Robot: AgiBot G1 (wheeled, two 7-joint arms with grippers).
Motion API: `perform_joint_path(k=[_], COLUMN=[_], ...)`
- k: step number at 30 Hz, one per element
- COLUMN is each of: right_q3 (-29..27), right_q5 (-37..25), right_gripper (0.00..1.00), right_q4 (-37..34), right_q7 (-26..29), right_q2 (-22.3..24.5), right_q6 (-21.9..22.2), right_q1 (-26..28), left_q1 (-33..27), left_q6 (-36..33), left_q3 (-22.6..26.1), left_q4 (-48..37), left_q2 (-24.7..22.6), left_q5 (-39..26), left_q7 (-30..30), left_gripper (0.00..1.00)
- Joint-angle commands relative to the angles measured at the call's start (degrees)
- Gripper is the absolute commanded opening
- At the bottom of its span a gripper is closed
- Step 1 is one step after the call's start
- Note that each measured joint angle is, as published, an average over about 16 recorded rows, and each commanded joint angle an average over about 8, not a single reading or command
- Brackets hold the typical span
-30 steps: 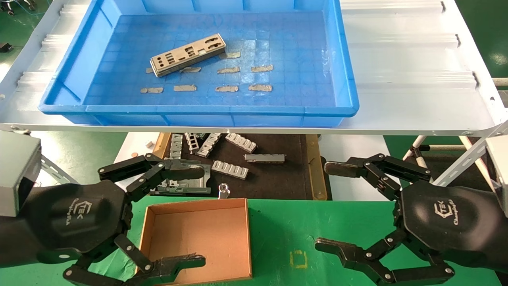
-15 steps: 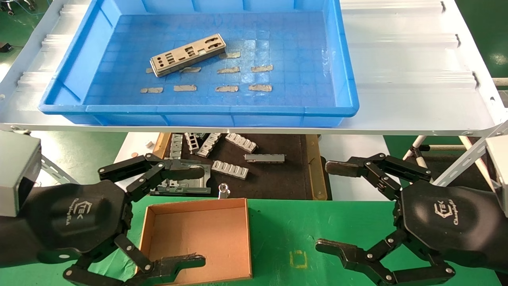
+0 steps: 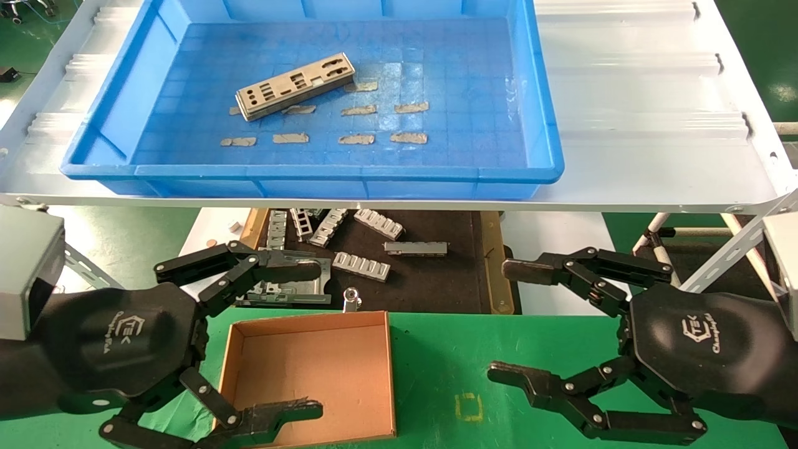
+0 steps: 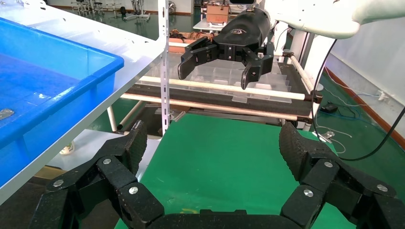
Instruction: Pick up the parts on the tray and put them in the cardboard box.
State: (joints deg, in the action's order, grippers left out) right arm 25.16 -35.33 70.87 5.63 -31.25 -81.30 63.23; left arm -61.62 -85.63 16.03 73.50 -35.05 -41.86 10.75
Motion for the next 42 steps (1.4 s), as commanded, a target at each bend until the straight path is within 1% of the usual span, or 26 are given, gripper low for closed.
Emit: perform_joint_path(k=[1, 6, 10, 14, 17, 24, 33, 38, 42], right_q3=[0.0, 0.0, 0.0, 0.0, 0.0, 0.0, 0.0, 0.0, 0.0], right_q5=[0.0, 0.0, 0.0, 0.0, 0.0, 0.0, 0.0, 0.0, 0.0], right_gripper=[0.00, 0.00, 0.00, 0.00, 0.00, 0.00, 0.00, 0.00, 0.00], right_q4=[0.0, 0.0, 0.0, 0.0, 0.0, 0.0, 0.0, 0.0, 0.0], right_q7=[0.0, 0.0, 0.0, 0.0, 0.0, 0.0, 0.0, 0.0, 0.0], right_q2=[0.0, 0.0, 0.0, 0.0, 0.0, 0.0, 0.0, 0.0, 0.0], right_q6=[0.0, 0.0, 0.0, 0.0, 0.0, 0.0, 0.0, 0.0, 0.0], right_q1=[0.0, 0.0, 0.0, 0.0, 0.0, 0.0, 0.0, 0.0, 0.0], left_q1=[0.0, -0.4, -2.1, -5.6, -9.5, -21.4, -35.4, -41.1, -44.2], left_q6=[0.0, 0.5, 2.3, 5.4, 8.2, 13.6, 15.9, 18.7, 22.1], left_q3=[0.0, 0.0, 0.1, 0.5, 1.3, 4.8, 9.0, 10.5, 11.5], left_q4=[0.0, -0.4, -1.8, -4.9, -8.7, -21.7, -42.3, -52.5, -58.5], left_q2=[0.0, -0.3, -1.4, -3.8, -6.3, -13.6, -21.4, -24.4, -26.1], left_q5=[0.0, -0.2, -1.2, -3.4, -6.2, -14.9, -23.3, -26.5, -28.7], left_q7=[0.0, 0.0, 0.1, -0.1, -0.7, -3.0, -7.7, -10.5, -12.4], left_gripper=[1.00, 1.00, 1.00, 1.00, 1.00, 1.00, 1.00, 1.00, 1.00])
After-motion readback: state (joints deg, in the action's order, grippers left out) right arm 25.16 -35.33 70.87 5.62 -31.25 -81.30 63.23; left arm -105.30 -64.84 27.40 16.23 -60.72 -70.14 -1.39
